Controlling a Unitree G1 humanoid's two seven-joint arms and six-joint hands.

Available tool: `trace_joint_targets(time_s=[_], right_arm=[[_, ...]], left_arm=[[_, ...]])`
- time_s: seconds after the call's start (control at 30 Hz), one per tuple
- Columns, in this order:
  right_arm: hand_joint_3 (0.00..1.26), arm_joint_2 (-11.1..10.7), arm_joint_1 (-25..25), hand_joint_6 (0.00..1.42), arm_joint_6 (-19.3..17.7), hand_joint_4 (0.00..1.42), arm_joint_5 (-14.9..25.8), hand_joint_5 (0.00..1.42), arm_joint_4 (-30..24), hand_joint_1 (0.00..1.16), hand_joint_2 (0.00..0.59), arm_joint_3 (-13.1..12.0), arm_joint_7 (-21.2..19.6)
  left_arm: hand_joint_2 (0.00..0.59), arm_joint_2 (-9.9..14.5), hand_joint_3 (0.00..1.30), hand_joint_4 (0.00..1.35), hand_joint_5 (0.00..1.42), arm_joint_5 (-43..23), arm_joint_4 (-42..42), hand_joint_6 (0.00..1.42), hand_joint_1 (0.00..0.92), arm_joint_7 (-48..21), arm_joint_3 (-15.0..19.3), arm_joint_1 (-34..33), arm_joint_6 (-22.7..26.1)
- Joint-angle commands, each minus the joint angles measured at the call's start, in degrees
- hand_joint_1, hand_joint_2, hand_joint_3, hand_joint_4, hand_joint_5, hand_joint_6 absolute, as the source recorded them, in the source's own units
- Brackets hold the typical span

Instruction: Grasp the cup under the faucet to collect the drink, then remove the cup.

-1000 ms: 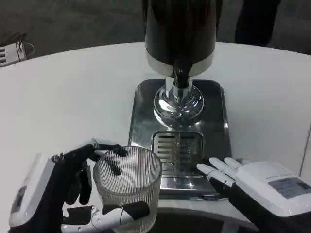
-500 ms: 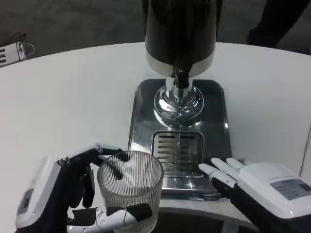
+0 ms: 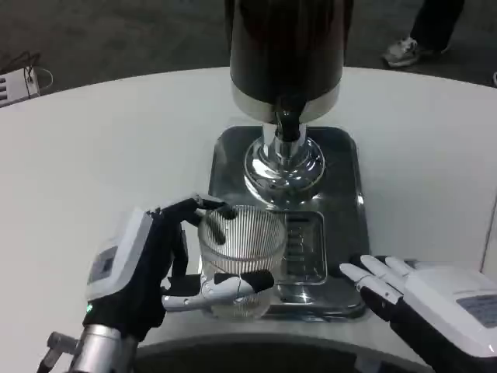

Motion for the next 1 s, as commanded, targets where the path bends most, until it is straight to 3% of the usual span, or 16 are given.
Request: trace_joint_targets(time_s=[0.03,0.67,1.0], right_arm=[[0.06,0.21,1.58,0.0,-1.42,0.0,1.3,0.0,-1.01,0.62,0.42,-1.89,-0.3],[0.06,0.46,4.64,0.0,-4.58,0.0,6.17,0.0,-1.01,0.61,0.43,-7.07,-0.15],[0.06,-0.01,5.4,0.0,-4.31,0.0,7.24,0.0,-1.01,0.6,0.431,-7.79,-0.06]], left_arm=[[0.0,0.13,0.98,1.12,1.27,0.96,6.93,1.42,0.587,4.12,-1.36,-5.92,-0.19],[0.0,1.31,0.97,1.11,1.27,4.78,25.0,1.42,0.587,13.06,-7.26,-20.3,1.6],[0.0,1.32,0.73,0.81,1.07,4.17,28.05,1.37,0.551,11.94,-10.11,-23.3,3.58]])
